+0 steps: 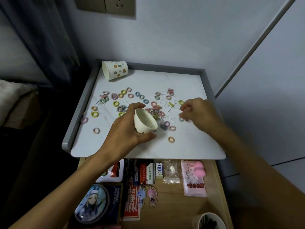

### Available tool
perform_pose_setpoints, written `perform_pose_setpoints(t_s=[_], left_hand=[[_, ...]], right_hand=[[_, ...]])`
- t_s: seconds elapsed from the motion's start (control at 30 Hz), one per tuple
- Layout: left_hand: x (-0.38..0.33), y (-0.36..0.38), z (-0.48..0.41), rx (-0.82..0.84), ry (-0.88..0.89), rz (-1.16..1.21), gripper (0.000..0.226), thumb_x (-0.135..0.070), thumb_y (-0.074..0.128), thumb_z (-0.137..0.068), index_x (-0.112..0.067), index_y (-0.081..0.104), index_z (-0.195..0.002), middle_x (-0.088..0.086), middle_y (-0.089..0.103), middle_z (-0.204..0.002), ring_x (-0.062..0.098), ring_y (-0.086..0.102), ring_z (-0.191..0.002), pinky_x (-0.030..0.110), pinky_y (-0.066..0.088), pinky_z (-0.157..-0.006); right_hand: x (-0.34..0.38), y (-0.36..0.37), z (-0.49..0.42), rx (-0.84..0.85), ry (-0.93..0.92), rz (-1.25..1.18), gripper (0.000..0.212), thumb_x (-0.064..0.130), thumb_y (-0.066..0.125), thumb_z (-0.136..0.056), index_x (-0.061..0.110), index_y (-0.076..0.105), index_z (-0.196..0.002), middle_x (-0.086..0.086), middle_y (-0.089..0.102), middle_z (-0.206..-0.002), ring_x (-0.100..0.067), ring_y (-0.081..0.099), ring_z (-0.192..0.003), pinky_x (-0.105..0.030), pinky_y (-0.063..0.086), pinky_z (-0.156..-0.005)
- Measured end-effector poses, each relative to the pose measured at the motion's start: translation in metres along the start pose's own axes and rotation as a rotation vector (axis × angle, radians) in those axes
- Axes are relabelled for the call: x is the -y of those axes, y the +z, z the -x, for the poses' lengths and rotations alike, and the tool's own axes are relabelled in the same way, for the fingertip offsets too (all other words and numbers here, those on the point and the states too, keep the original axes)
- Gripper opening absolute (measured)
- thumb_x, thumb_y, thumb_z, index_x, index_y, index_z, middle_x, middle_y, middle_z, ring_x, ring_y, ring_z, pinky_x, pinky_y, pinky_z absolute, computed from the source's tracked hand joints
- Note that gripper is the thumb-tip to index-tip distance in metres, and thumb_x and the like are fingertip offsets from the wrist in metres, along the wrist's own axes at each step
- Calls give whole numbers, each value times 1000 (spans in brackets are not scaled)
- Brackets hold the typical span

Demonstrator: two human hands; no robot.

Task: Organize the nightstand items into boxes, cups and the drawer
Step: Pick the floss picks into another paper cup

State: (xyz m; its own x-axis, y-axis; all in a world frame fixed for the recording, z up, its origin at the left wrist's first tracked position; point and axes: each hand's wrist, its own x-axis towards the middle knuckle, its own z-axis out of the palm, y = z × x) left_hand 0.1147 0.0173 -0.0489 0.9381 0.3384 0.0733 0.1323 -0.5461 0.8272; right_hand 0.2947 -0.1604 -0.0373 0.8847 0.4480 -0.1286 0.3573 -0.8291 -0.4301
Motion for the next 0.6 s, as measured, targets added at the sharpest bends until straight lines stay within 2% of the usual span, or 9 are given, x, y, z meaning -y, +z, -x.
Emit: perform_pose_setpoints(t_s=[0.1, 0.23, 0.33, 0.5, 0.6], left_hand=[[0, -1, -2, -9, 9, -13, 78, -39, 87, -69, -38, 39, -131, -16, 58, -109, 13, 60, -95, 31, 54, -78], [2, -3, -5, -12, 5, 2, 78, -39, 86, -69, -38, 39, -131, -11, 59, -114, 11, 60, -96, 19, 48, -72], [2, -5, -5, -16, 5, 24, 79, -39, 86, -69, -36, 40, -133, -9, 60, -115, 12, 60, -96, 19, 48, -73], [1, -7, -4, -8, 11, 39, 79, -40, 87, -69, -38, 38, -132, -10, 59, -116, 13, 59, -98, 20, 48, -75], [1, -9, -1, -5, 14, 40, 79, -40, 86, -70, -38, 38, -132, -9, 59, -118, 13, 59, -99, 17, 46, -74]], right_hand=[[11, 24, -2, -39, -6, -49, 23, 22, 77, -84, 16, 74, -105, -5, 74, -99, -18, 69, -83, -37, 58, -84], [22, 39, -5, -79, -7, 92, 21, 29, 76, -85, 12, 75, -98, -7, 73, -97, -26, 68, -88, -35, 56, -80], [28, 39, -9, -49, 42, 179, 24, 32, 74, -86, 9, 71, -93, -10, 71, -94, -29, 68, -86, -40, 57, -80], [30, 35, -3, -57, 35, 330, 20, 26, 71, -90, 9, 63, -96, -8, 68, -96, -30, 66, -87, -33, 51, -72], [26, 34, 3, -70, 26, 350, 18, 25, 71, -90, 8, 65, -94, -9, 69, -94, -28, 66, -82, -35, 55, -75]])
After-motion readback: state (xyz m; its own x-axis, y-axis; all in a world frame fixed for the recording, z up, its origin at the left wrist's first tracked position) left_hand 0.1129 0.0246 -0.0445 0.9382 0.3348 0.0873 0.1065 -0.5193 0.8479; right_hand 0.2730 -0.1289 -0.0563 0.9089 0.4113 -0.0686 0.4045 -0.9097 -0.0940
